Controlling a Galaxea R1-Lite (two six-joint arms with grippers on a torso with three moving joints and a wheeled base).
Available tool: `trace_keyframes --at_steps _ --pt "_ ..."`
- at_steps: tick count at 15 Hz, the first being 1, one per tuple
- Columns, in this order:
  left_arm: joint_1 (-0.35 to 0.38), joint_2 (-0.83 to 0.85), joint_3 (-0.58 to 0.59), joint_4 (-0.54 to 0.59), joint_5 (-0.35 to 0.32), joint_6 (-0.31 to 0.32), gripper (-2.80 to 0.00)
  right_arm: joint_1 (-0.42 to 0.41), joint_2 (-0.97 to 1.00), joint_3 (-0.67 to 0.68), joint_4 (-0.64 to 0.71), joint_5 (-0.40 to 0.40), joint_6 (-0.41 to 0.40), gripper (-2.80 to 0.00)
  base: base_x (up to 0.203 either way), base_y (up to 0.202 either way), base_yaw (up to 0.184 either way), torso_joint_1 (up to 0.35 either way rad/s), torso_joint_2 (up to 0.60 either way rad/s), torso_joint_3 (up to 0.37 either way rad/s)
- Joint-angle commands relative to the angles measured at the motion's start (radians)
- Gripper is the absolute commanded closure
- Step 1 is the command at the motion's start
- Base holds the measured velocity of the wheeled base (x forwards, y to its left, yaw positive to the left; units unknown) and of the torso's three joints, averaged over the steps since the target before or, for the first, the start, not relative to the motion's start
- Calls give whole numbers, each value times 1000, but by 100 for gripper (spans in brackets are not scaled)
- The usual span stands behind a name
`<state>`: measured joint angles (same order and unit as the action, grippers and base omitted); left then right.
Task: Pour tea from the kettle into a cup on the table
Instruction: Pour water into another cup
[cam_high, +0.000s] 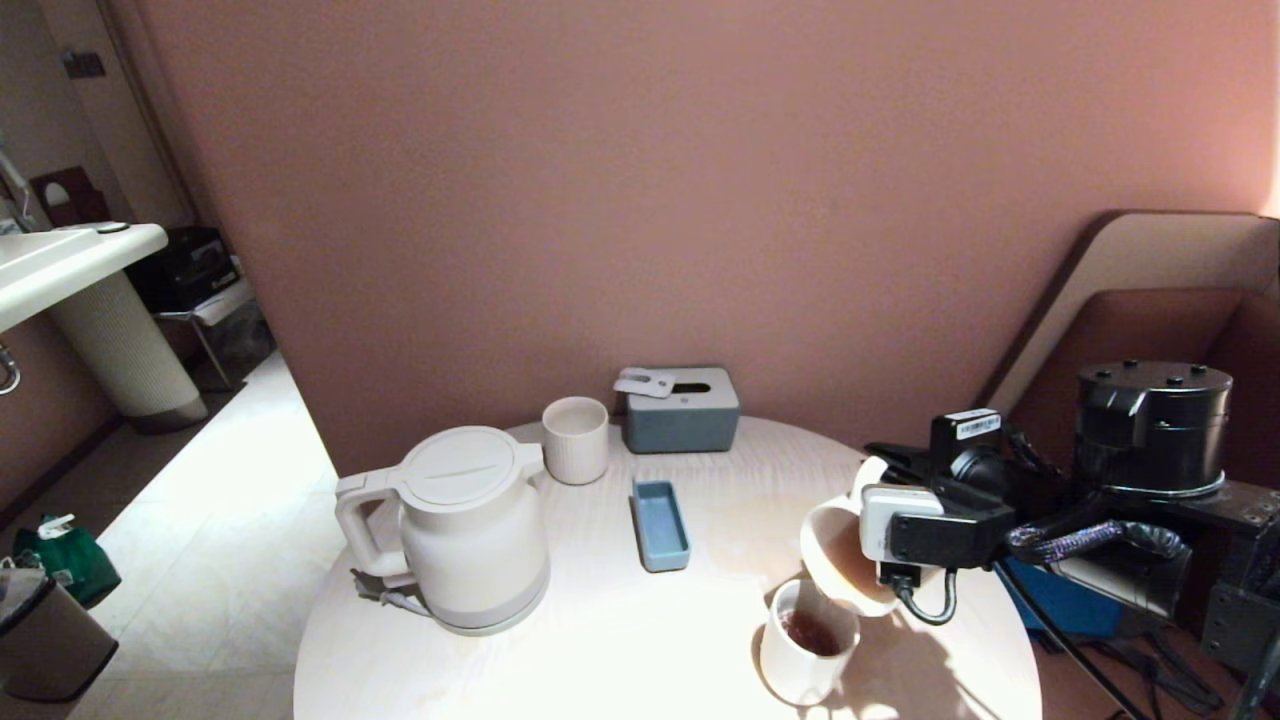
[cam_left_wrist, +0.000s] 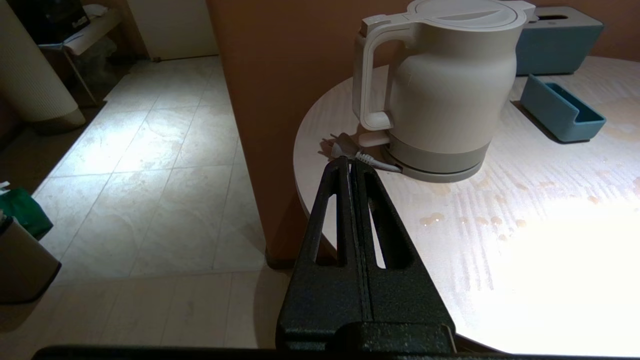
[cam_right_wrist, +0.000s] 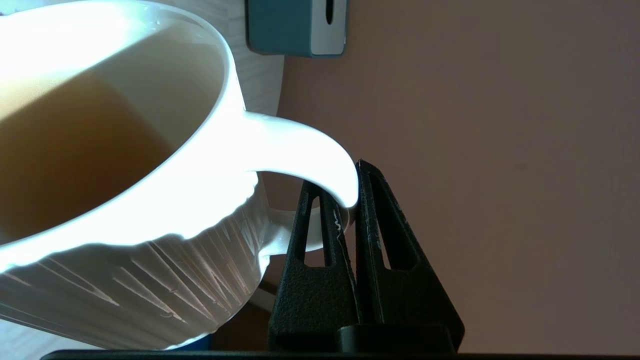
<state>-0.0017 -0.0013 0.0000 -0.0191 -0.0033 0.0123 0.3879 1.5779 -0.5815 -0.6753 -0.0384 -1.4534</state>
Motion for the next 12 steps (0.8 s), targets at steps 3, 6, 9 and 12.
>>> trace_keyframes --at_steps 3,6,9,12 --pt "0 1 0 -1 0 0 0 12 5 -3 -4 -5 -12 0 0 0 0 0 0 0" --pt "0 1 0 -1 0 0 0 26 5 -3 -4 -20 -25 0 0 0 0 0 0 0" --pt "0 1 0 -1 0 0 0 34 5 -1 -4 -37 -39 0 0 0 0 0 0 0" --pt "0 1 0 -1 0 0 0 40 7 -1 -4 -46 -45 0 0 0 0 0 0 0"
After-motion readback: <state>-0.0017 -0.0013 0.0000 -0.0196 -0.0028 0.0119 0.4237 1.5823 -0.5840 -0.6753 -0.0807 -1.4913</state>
